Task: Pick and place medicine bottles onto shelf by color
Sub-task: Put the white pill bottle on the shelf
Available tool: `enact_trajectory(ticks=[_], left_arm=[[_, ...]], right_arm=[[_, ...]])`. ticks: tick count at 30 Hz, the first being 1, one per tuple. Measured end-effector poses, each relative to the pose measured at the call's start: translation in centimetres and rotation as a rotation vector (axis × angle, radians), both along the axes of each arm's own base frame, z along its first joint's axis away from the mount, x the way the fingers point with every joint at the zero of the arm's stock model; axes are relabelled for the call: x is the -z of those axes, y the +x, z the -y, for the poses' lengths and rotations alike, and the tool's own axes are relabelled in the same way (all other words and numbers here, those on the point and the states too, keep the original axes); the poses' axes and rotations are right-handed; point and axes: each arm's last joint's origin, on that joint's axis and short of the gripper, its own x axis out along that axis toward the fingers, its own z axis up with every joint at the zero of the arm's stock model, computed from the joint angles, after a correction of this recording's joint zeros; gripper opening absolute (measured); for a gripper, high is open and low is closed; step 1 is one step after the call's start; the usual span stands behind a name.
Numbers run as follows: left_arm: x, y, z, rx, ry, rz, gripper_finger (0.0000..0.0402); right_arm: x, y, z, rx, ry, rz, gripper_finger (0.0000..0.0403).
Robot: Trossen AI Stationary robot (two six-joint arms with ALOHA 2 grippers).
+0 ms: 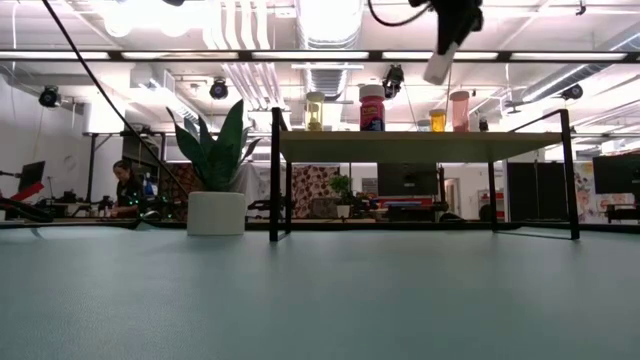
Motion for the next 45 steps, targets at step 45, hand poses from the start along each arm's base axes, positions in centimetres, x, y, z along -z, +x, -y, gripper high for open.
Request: enact_trajectory(ticks=[45], left_arm=[[0.0,0.0,0.0,0.0,0.0,0.0,0.0228]], right_arm=[[7.7,-5.2,1.4,0.21,0.118,-0.219,0.0176]])
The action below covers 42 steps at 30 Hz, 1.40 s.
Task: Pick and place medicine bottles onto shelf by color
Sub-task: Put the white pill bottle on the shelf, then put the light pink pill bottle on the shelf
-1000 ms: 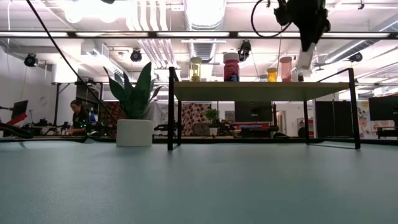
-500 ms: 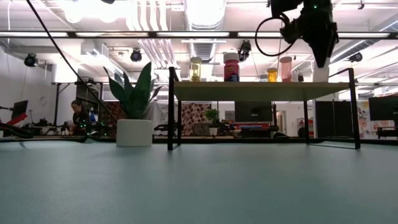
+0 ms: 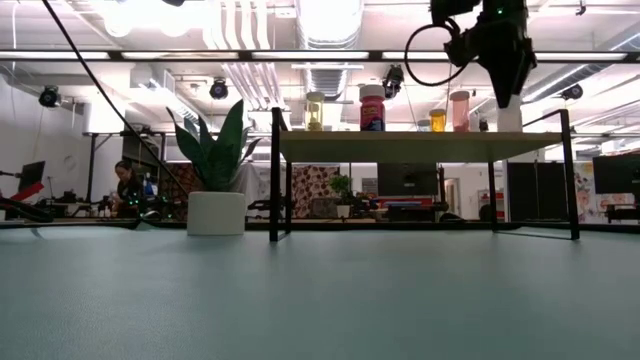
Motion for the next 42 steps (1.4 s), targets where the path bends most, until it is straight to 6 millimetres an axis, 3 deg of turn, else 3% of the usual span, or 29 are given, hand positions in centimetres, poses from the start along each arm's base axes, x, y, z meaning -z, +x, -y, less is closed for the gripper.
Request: enact_trajectory(ticks=[9,16,20,24,29,34,38,42], left_arm=[[0.0,0.0,0.0,0.0,0.0,0.0,0.0228],[-0.1,0.0,0.0,-0.004,-0.036,0.008,0.0228],[0.5,0.3,0.6,0.001,-0.149,-0.015,0.0228],[1.3,0.8,2.2,0.025,-0.3,-0.074,0.0228],[1.8,1.3,4.3,-0.013,-0.478,-0.322,0.0228],[3.9,1.0,5.8,-0.207,-0.552,-0.826,0.0216],[6.3,0.1,6.9,-0.318,-0.492,-1.2,0.0206],[7.6,0.3,7.9,-0.3,-0.479,-1.282,0.0204]], right_arm=[[-0.7,0.4,0.2,0.0,-0.024,0.053,0.0178],[-3.4,0.8,-0.1,-0.016,-0.083,0.187,0.0176],[-5.1,0.9,-1.9,-0.096,-0.145,0.375,0.017],[-6.1,1.4,-5.2,-0.241,-0.21,0.581,0.016],[-6.2,1.2,-9.3,-0.397,-0.326,0.697,0.0148],[-5.5,1.3,-12.1,-0.504,-0.378,0.731,0.0138],[-5.0,1.4,-13.1,-0.536,-0.39,0.735,0.0137],[-4.4,1.5,-13.3,-0.538,-0.382,0.719,0.0139]])
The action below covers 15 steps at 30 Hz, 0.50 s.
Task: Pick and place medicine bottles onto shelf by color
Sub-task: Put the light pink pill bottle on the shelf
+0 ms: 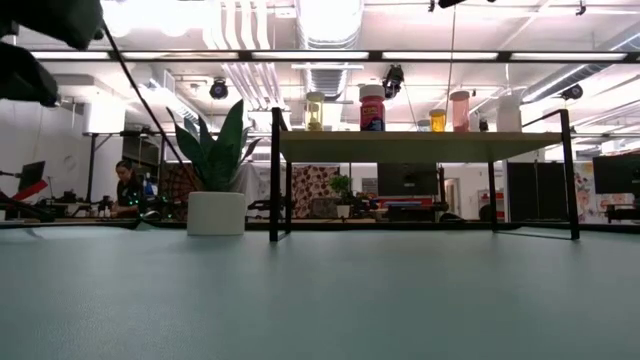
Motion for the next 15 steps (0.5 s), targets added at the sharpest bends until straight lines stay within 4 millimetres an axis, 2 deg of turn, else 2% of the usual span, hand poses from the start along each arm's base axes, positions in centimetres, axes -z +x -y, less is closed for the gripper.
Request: enact_trajectory(ticks=[9,15], left_arm=[[1.01,-0.06,-0.22,-0.003,0.058,-0.01,0.0198],[1.04,-0.1,-0.2,0.004,0.047,-0.019,0.0139]], right_arm=[[0.13,0.06,-0.01,0.001,-0.001,-0.004,0.0137],[0.13,0.06,-0.01,0.001,-0.001,-0.004,0.0137]])
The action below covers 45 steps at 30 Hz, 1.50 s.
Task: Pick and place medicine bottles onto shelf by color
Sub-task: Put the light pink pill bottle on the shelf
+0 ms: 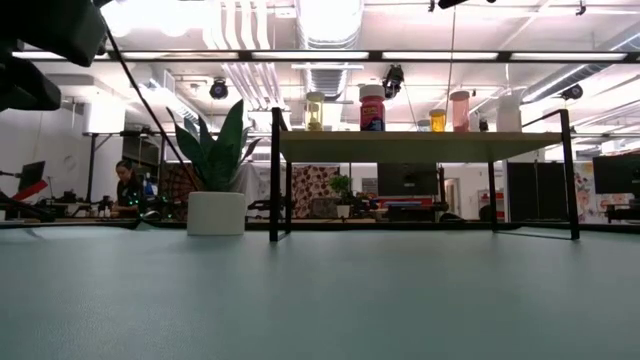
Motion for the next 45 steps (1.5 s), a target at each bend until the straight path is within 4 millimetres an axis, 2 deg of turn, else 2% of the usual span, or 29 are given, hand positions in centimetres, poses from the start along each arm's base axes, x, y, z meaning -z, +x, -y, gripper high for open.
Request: enact_trajectory(ticks=[5,8,11,13,16,20,27,31,34,37,39,41,45], left_arm=[[0.0,0.1,0.1,-0.002,-0.014,0.005,0.0083],[-0.3,0.3,0.3,-0.004,-0.034,0.023,0.0083],[-1.5,0.9,0.5,-0.008,-0.06,0.054,0.0083],[-3.3,1.9,0.6,0.011,-0.1,0.103,0.0083],[-7.1,4.2,0.1,0.055,-0.153,0.228,0.0083],[-12.6,6.8,-1.7,0.167,-0.165,0.427,0.0083],[-19.3,9.4,-7.4,0.371,0.045,0.678,0.0082],[-22.4,10.3,-11.6,0.426,0.325,0.794,0.008],[-23.7,11.3,-14.9,0.393,0.585,0.829,0.0078],[-24.3,12.2,-18.3,0.364,0.723,0.868,0.0078],[-24.1,12.5,-20.7,0.343,0.754,0.867,0.0078],[-23.5,13.1,-23.0,0.311,0.755,0.853,0.0074],[-20.9,14.7,-26.7,0.228,0.725,0.764,0.0073]], right_arm=[[0.0,0.0,0.0,0.0,0.0,0.0,0.0133],[0.0,0.0,0.0,0.0,0.0,0.0,0.0134],[0.0,0.0,0.0,0.0,0.0,0.0,0.0136],[0.0,0.0,0.0,0.0,0.0,0.0,0.0137],[0.0,0.0,0.0,-0.001,-0.001,-0.002,0.0134],[0.1,-0.1,0.0,-0.011,-0.016,-0.017,0.0132],[0.1,-0.1,0.0,-0.028,-0.035,-0.024,0.0141],[0.1,-0.1,0.0,-0.034,-0.042,-0.023,0.014],[0.1,0.0,0.0,-0.035,-0.041,-0.02,0.0135],[0.1,0.0,0.0,-0.034,-0.041,-0.02,0.0132],[0.1,0.0,0.0,-0.034,-0.041,-0.02,0.0132],[0.0,0.0,0.0,-0.034,-0.041,-0.02,0.0135],[0.0,0.0,0.0,-0.034,-0.041,-0.02,0.014]])
